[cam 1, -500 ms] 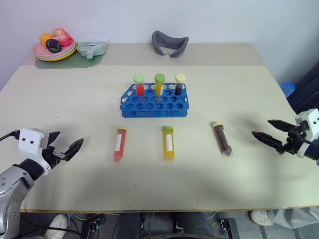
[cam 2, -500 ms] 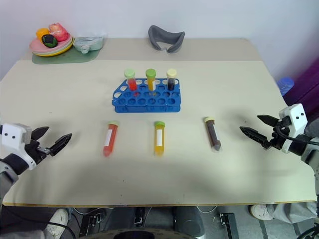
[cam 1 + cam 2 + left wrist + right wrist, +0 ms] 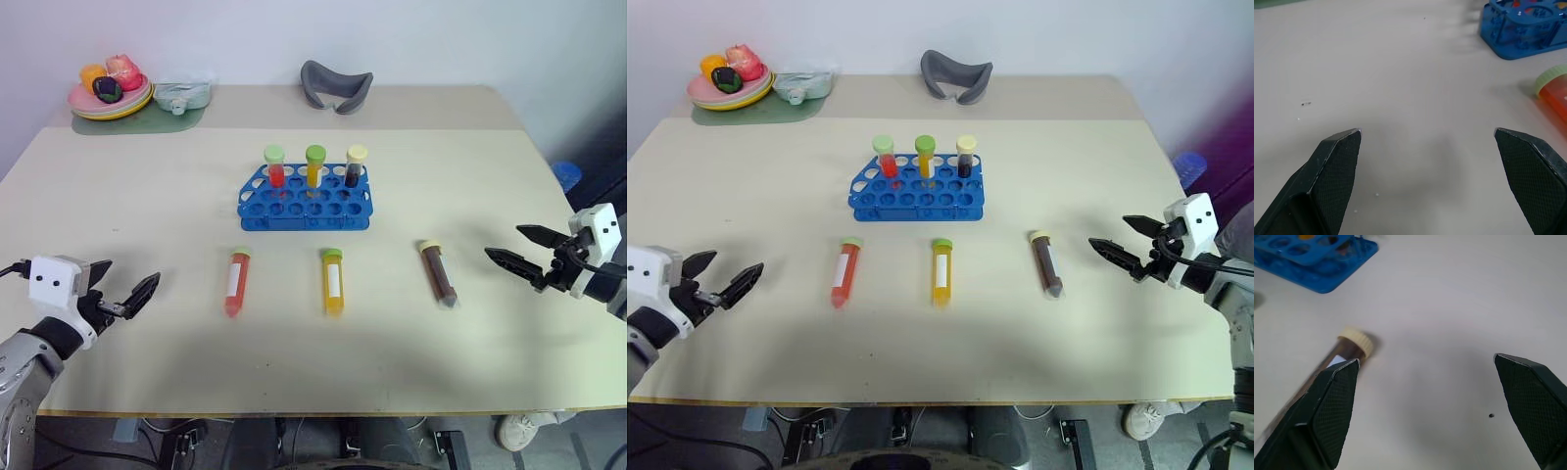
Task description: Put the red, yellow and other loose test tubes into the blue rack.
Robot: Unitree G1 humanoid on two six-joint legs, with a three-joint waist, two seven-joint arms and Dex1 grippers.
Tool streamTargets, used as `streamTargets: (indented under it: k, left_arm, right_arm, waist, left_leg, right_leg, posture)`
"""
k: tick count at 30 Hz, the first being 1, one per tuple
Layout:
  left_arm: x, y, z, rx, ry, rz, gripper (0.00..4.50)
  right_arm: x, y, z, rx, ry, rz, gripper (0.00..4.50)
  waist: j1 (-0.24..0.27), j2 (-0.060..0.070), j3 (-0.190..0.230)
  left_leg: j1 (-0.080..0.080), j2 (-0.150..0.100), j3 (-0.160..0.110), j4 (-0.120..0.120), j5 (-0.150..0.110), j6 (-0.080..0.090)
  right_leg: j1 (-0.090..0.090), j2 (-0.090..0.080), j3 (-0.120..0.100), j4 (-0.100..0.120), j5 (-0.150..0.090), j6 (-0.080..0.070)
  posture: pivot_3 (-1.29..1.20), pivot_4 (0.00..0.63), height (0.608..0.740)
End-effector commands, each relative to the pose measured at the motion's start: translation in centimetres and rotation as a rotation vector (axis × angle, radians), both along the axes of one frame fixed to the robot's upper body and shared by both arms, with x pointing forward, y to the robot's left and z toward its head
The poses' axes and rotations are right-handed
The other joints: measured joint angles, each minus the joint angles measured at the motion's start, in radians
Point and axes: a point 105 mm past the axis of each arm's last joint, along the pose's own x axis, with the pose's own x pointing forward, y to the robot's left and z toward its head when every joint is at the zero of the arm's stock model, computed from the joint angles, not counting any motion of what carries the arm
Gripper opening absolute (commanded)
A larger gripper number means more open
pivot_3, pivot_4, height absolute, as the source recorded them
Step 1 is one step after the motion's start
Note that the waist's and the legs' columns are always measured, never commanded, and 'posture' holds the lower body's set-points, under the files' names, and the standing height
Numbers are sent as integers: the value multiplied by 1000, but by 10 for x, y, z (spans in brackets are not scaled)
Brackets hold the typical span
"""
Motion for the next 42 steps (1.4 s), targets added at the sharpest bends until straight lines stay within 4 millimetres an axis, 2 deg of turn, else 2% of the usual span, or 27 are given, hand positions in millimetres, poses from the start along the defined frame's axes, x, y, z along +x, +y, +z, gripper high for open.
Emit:
streamTargets:
  k: [1,5,10,14,18,22,24,28,33,38,42]
  left_arm:
    - [3,5,15,5,-64,19,4437]
    - [12,-8,20,-6,-66,-52,4437]
    - [32,-34,31,-18,-101,-185,4437]
    - [39,-69,43,-65,-135,-340,4437]
    - [29,-111,38,-42,-113,-578,4437]
    - [17,-145,26,-46,-71,-761,4437]
    - [15,-152,24,-43,-70,-792,4437]
    - [9,-168,23,-59,-77,-854,4437]
    - [8,-175,23,-70,-85,-866,4437]
    - [0,-182,17,-59,-81,-903,4437]
    - [-11,-184,10,-53,-71,-945,4437]
  right_arm:
    - [3,-3,12,15,-49,-43,4500]
    - [1,-4,16,-18,-48,-94,4500]
    - [-7,5,44,-37,-82,-145,4500]
    - [-20,34,61,-18,-48,-80,4500]
    - [-31,62,53,-98,87,-46,4500]
    - [-28,99,41,-17,228,-37,4500]
    - [-23,103,34,8,290,-90,4500]
    - [-17,108,26,-84,309,-155,4500]
    - [-5,103,30,-126,296,-237,4500]
    - [3,100,19,-95,376,-282,4500]
    - [8,97,14,-135,433,-312,4500]
  waist:
    - [0,0,0]
    - [1,0,0]
    - [2,0,0]
    - [1,0,0]
    - [-1,0,0]
    - [-8,0,0]
    - [-5,0,-1]
    - [15,1,-1]
    - [18,1,-1]
    - [17,1,-1]
    - [13,1,-1]
  left_leg:
    - [0,0,0,0,0,0]
    - [0,0,0,0,1,-2]
    - [0,0,0,0,2,-3]
    - [0,0,0,0,2,-3]
    - [0,0,0,0,2,-3]
    - [0,0,0,0,2,-3]
    - [0,1,-1,0,2,-4]
    - [-3,-1,-1,0,2,-4]
    - [-4,-1,-1,1,2,-3]
    - [-3,-1,0,1,2,-3]
    - [-3,-1,0,1,2,-3]
  right_leg:
    - [0,0,0,0,0,0]
    - [0,0,0,0,0,0]
    - [0,0,0,1,0,0]
    - [0,0,0,1,0,0]
    - [0,0,0,1,0,0]
    - [0,1,1,1,0,0]
    - [0,1,1,1,0,0]
    - [-3,0,1,1,0,0]
    - [-3,0,1,1,0,0]
    - [-3,0,1,1,0,0]
    - [-3,1,1,1,0,0]
  posture:
    - [0,150,735]
    - [0,150,735]
    - [0,150,735]
    - [0,150,735]
    - [0,150,735]
    - [0,150,735]
    - [0,150,735]
    - [0,150,735]
    - [0,150,735]
    - [0,150,735]
    - [0,150,735]
